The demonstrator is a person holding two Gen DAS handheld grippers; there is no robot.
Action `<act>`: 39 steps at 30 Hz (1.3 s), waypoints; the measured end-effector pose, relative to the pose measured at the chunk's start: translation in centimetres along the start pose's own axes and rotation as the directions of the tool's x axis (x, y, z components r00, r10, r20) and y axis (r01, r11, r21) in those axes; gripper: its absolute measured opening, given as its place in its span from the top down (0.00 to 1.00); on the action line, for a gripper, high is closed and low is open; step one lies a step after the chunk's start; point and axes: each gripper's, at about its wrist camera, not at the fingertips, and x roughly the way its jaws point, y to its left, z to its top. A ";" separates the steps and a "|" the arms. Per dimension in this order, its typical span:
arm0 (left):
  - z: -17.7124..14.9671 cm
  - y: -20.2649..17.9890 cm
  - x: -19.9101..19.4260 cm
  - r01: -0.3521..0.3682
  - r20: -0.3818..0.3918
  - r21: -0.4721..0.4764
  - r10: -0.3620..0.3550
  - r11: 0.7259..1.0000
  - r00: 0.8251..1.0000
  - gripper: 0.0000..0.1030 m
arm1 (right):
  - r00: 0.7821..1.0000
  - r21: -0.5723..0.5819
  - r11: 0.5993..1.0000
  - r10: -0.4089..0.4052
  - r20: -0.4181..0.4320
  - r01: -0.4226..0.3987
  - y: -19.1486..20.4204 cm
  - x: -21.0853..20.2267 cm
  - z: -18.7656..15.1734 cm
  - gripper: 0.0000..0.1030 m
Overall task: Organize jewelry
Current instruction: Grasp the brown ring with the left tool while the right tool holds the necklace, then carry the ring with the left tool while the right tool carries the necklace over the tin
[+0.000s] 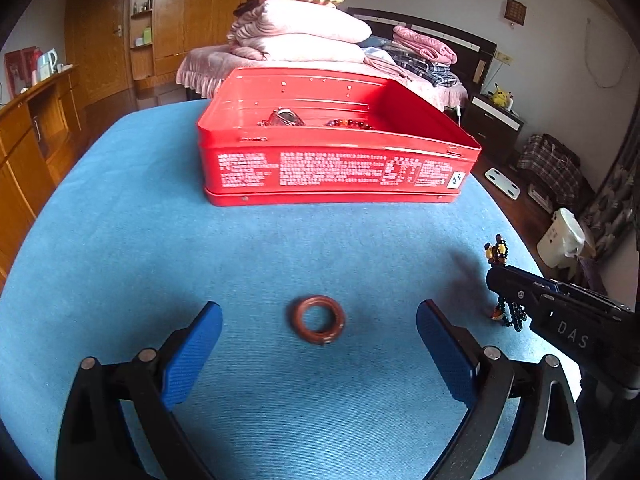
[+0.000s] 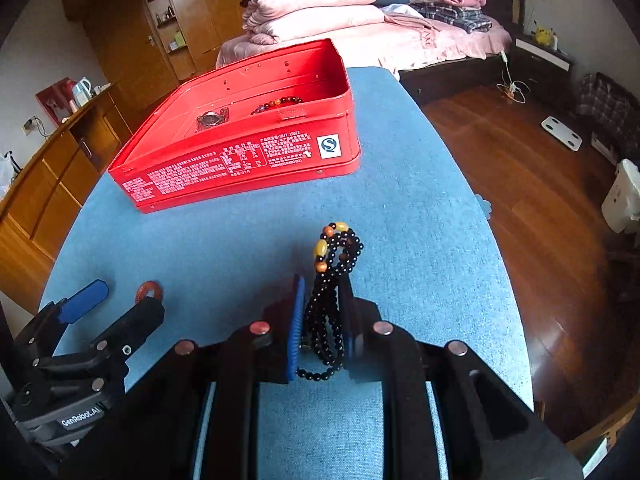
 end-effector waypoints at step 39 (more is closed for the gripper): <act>0.1 2.7 -0.8 -0.008 -0.017 -0.051 0.007 0.999 1.000 0.71 | 0.999 -0.020 0.999 -0.028 -0.019 0.027 0.3 0.9 -0.4 0.88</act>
